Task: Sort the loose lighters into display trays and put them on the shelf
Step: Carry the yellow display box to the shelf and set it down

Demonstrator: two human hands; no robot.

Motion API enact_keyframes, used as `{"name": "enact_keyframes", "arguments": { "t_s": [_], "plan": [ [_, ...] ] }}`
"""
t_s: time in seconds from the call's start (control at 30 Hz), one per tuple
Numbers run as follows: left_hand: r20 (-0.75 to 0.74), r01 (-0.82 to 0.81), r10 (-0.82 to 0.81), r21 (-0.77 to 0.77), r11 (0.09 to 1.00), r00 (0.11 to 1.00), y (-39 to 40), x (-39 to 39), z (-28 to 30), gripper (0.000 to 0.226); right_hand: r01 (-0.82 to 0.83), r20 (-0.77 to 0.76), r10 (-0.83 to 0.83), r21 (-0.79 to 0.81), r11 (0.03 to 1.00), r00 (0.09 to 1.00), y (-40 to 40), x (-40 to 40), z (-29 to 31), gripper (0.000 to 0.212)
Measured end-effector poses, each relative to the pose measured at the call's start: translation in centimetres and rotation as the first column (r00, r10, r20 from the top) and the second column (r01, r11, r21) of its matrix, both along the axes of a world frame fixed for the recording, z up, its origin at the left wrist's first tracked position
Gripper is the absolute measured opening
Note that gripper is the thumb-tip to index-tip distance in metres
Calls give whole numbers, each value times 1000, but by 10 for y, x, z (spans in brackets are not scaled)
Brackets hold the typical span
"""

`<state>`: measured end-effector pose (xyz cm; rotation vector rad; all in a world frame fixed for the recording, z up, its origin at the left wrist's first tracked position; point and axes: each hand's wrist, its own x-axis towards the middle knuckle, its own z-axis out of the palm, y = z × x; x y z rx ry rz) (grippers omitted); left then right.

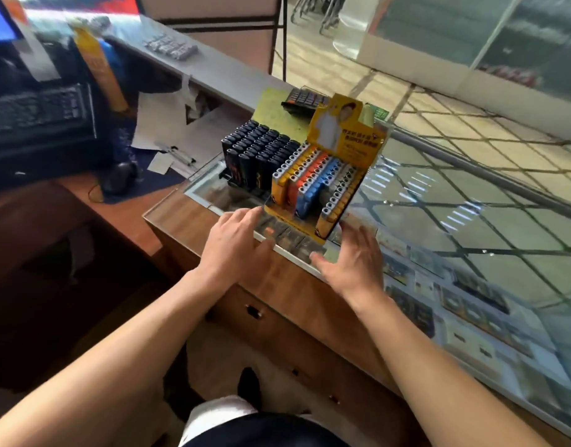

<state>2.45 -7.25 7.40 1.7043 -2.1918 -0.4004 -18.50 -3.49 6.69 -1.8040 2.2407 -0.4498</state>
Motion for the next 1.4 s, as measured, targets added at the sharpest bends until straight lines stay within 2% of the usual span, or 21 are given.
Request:
{"name": "enact_keyframes", "arguments": {
  "t_s": [0.3, 0.5, 0.63, 0.8, 0.97, 1.03, 1.2, 1.4],
  "plan": [
    [-21, -57, 58, 61, 997, 998, -41, -11, -17, 58, 84, 63, -77, -134, 987, 995, -19, 6, -11, 78],
    [-109, -89, 100, 100, 991, 989, -42, -17, -15, 51, 63, 155, -46, -105, 992, 987, -29, -6, -18, 81],
    [-197, -86, 96, 58, 995, 976, -32, -22, -14, 36, 19, 222, 4, -98, 995, 975, -28, -24, -23, 70],
    [-243, -46, 49, 21, 999, 969, -13, -40, -15, 28, -6, 283, 44, -133, 991, 958, -25, -54, -21, 53],
    [-166, -28, 38, 61, 998, 985, -21, -55, -12, 31, -45, 321, 69, -81, 996, 944, -29, -63, -12, 66],
    [-211, -36, 50, 69, 997, 976, -19, -62, -7, 26, -60, 315, 85, -88, 994, 945, -30, -64, -11, 63],
    [-277, -64, 73, 43, 997, 958, -2, -72, -2, 29, -91, 332, 123, -112, 990, 935, -18, -72, -12, 50],
    [-321, -30, 29, 2, 1000, 947, 30, -87, -5, 36, -68, 338, 108, -126, 990, 935, 1, -91, -15, 51]
  ]
}}
